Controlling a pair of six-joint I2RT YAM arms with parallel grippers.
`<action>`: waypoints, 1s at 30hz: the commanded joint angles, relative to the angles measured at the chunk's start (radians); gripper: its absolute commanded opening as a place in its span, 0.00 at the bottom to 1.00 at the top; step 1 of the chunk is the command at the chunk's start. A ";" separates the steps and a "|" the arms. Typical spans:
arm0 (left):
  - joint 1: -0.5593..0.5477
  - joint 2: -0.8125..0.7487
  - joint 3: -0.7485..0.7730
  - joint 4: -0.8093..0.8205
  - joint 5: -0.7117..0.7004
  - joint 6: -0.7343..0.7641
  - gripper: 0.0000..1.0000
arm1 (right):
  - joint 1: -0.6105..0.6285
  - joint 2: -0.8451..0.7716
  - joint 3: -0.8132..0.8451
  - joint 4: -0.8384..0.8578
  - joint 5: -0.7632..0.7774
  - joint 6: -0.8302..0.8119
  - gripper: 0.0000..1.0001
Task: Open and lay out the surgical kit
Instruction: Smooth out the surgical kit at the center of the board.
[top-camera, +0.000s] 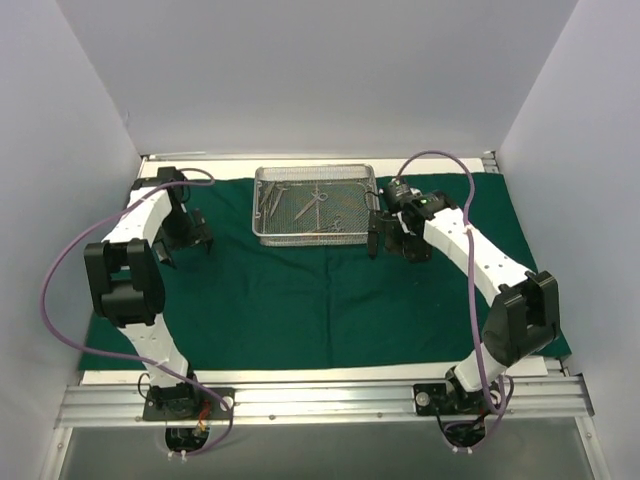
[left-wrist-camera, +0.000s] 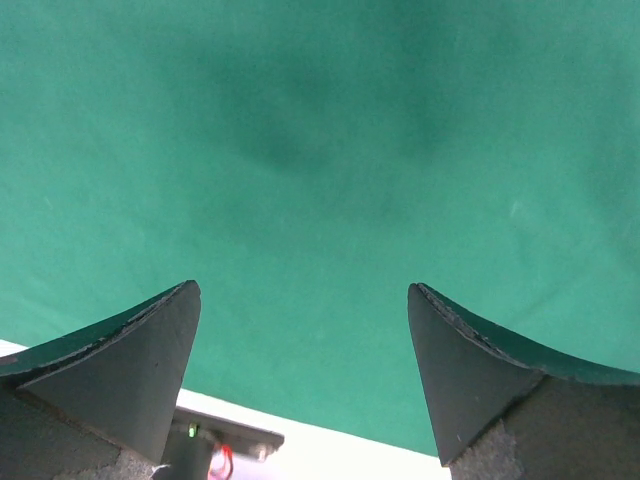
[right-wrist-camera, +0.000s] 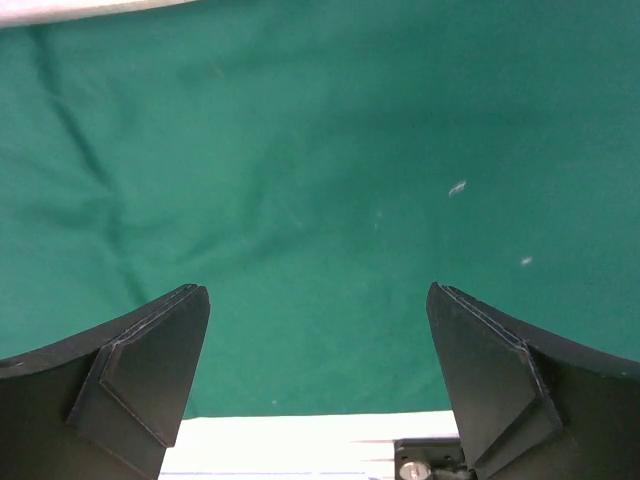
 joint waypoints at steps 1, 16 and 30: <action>0.005 -0.083 -0.041 -0.008 0.088 0.034 0.94 | 0.036 -0.071 -0.160 0.069 -0.036 0.066 0.96; 0.008 0.060 -0.177 -0.012 0.122 0.035 0.95 | 0.085 0.055 -0.346 0.247 0.035 0.050 0.96; 0.018 0.077 -0.283 -0.010 0.104 0.021 0.95 | 0.122 0.059 -0.556 0.272 0.018 0.159 0.96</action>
